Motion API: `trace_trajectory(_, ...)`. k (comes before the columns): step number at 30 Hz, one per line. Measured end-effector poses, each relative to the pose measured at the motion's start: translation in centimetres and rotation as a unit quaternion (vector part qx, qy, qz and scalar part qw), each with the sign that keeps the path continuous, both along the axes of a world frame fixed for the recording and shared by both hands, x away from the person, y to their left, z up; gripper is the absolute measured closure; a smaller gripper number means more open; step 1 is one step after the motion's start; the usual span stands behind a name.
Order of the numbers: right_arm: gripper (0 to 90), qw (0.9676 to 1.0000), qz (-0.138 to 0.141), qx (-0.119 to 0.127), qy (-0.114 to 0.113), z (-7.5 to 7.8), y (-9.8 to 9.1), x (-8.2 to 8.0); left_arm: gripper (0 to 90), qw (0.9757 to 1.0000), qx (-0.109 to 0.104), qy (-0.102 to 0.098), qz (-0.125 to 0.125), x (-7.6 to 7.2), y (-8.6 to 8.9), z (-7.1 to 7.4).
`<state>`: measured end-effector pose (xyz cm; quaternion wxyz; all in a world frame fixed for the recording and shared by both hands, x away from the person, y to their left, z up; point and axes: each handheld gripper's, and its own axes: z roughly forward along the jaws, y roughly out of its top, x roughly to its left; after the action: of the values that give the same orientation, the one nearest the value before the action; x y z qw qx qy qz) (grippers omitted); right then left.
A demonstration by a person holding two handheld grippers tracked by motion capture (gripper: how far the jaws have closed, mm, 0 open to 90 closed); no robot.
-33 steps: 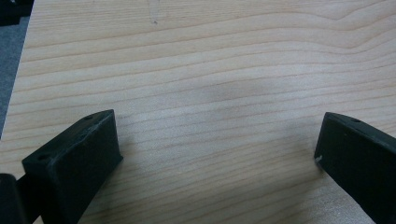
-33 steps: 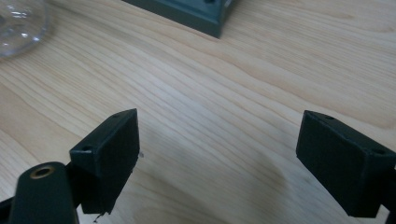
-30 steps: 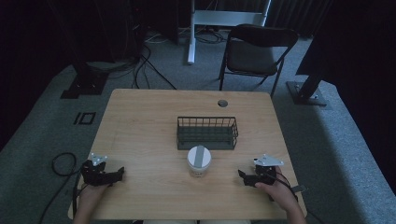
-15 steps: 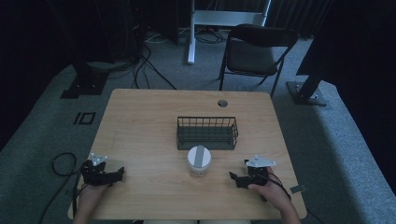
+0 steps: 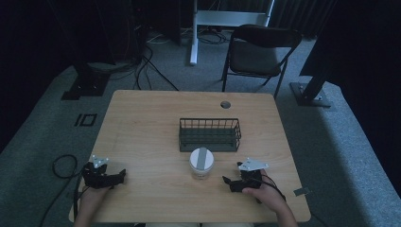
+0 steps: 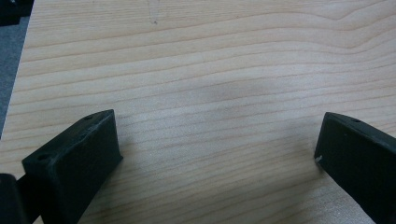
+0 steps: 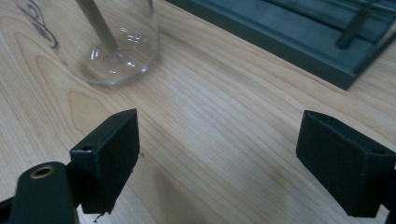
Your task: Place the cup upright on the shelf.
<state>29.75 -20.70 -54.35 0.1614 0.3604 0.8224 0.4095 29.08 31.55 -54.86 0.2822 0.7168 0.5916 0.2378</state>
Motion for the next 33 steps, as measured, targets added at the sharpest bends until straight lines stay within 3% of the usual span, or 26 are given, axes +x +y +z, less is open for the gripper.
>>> trace_trajectory(2,13.2,1.0000,0.007,-0.006,-0.002,0.0,0.5,0.0,0.2,1.0000,0.000,-0.001,0.000,0.0,0.0,0.0)
trace_trajectory(9,13.2,0.9996,0.025,0.008,-0.005,0.2,1.5,0.0,0.2,1.0000,0.001,0.000,-0.001,0.0,0.0,0.0)
trace_trajectory(14,13.2,0.9986,0.052,0.003,-0.009,0.2,2.7,-0.3,0.1,1.0000,0.001,0.000,-0.001,0.0,0.0,0.0)
trace_trajectory(22,13.2,0.9975,0.068,0.008,-0.014,0.4,4.0,-0.2,0.2,1.0000,0.001,0.000,-0.001,0.0,0.0,0.0)
trace_trajectory(33,13.1,0.9956,0.083,0.041,-0.015,0.8,5.8,-0.2,0.2,1.0000,0.001,0.000,-0.001,0.0,0.0,0.0)
